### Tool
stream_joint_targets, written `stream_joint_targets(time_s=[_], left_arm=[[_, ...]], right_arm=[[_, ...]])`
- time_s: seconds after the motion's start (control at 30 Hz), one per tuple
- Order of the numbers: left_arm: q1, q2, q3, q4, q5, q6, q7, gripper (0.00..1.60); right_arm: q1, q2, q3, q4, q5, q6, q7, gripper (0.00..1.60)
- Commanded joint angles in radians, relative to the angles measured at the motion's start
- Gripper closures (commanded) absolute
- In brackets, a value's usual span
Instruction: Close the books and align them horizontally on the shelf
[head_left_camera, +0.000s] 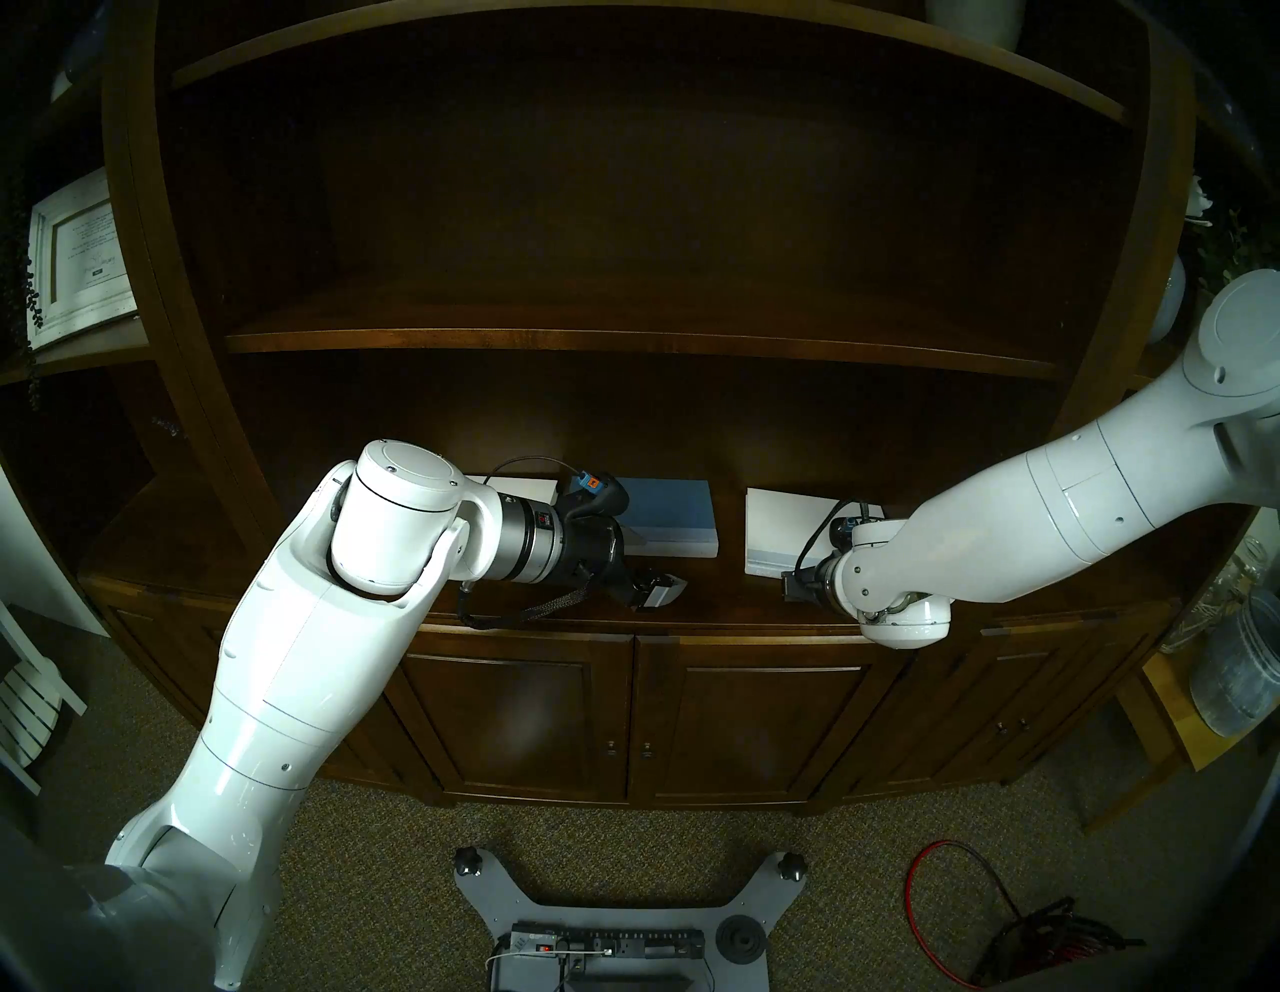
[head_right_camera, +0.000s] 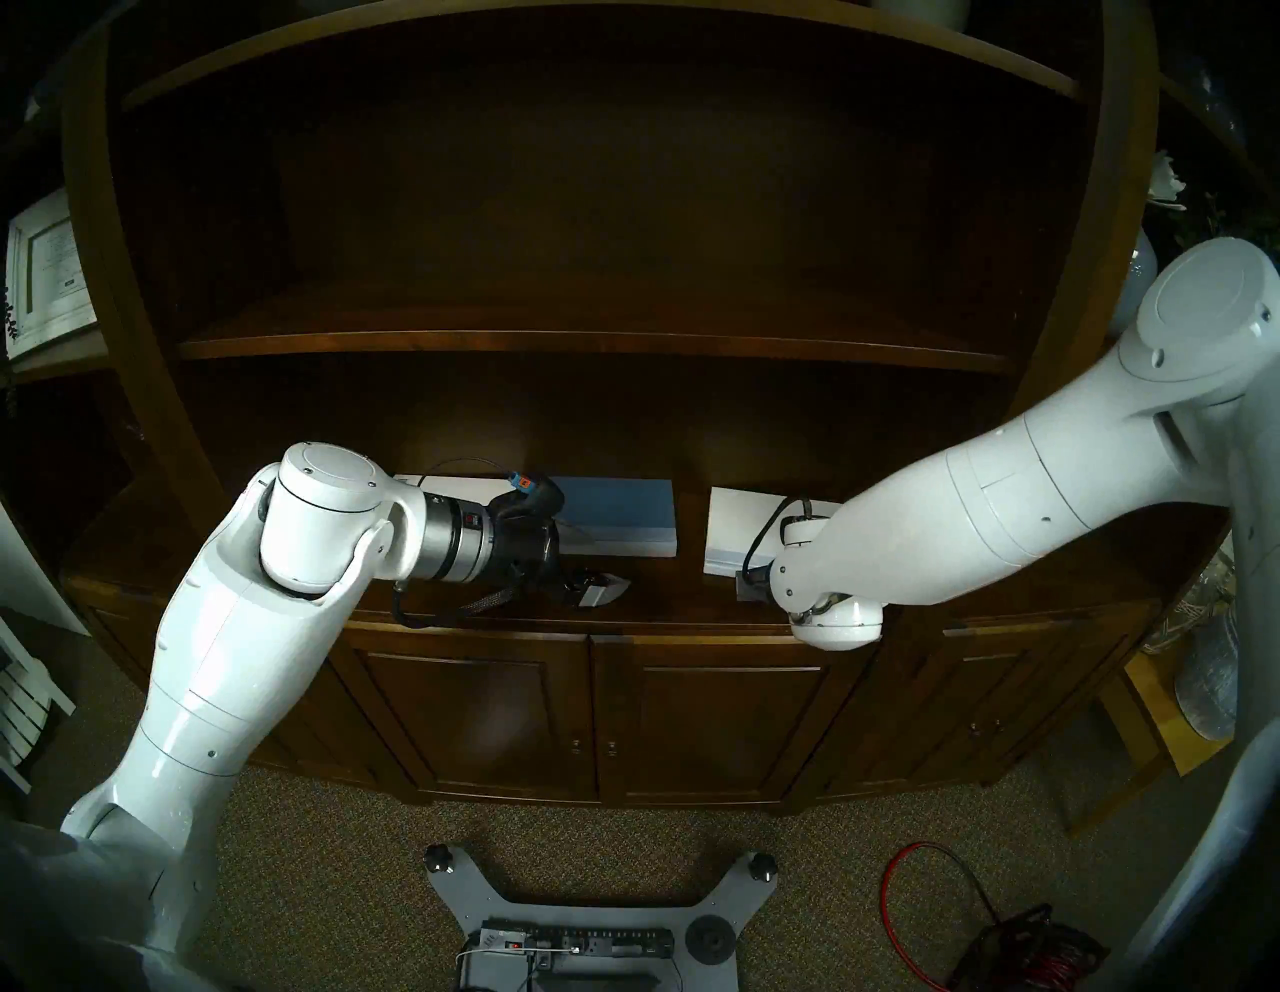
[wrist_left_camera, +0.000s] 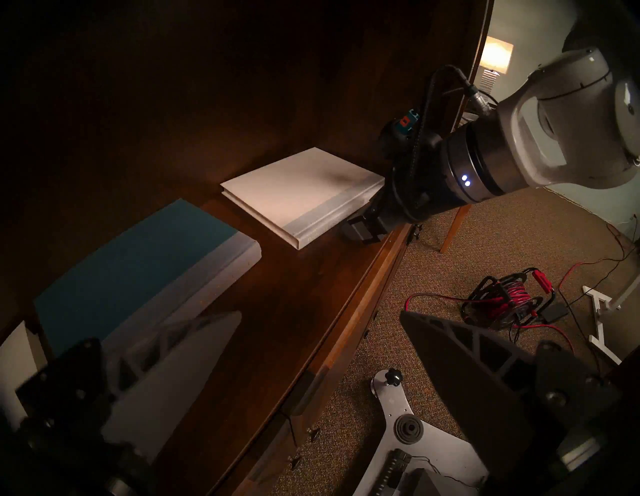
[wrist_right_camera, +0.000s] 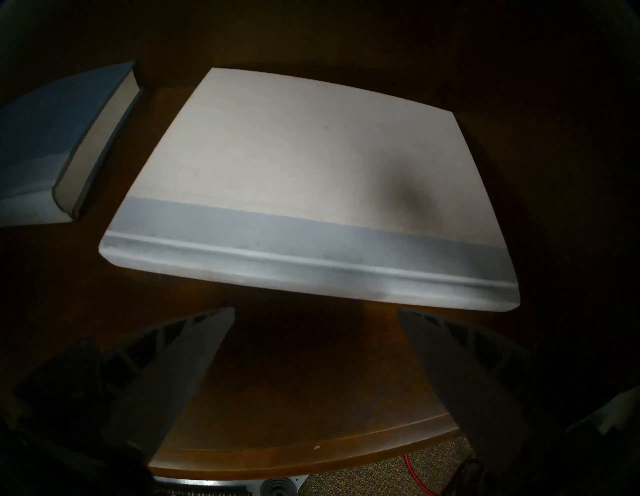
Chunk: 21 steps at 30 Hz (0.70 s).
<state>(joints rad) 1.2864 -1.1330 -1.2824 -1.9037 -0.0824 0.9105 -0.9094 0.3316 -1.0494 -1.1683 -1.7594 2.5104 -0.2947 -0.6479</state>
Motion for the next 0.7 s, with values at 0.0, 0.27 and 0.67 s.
stream_joint_targets(time_s=[0.0, 0.27, 0.67], left_arm=[[-0.030, -0.003, -0.008, -0.019, -0.003, -0.005, -0.004, 0.00], [-0.030, -0.003, -0.009, -0.019, -0.003, -0.005, -0.004, 0.00], [-0.030, -0.003, -0.009, -0.019, -0.003, -0.006, -0.003, 0.00]], right_arm=[[-0.020, -0.026, 0.007, 0.060, -0.007, -0.001, 0.002, 0.00], [-0.045, -0.039, -0.002, 0.112, -0.028, -0.024, 0.017, 0.00], [0.002, -0.018, -0.044, 0.086, -0.040, -0.025, 0.019, 0.00]])
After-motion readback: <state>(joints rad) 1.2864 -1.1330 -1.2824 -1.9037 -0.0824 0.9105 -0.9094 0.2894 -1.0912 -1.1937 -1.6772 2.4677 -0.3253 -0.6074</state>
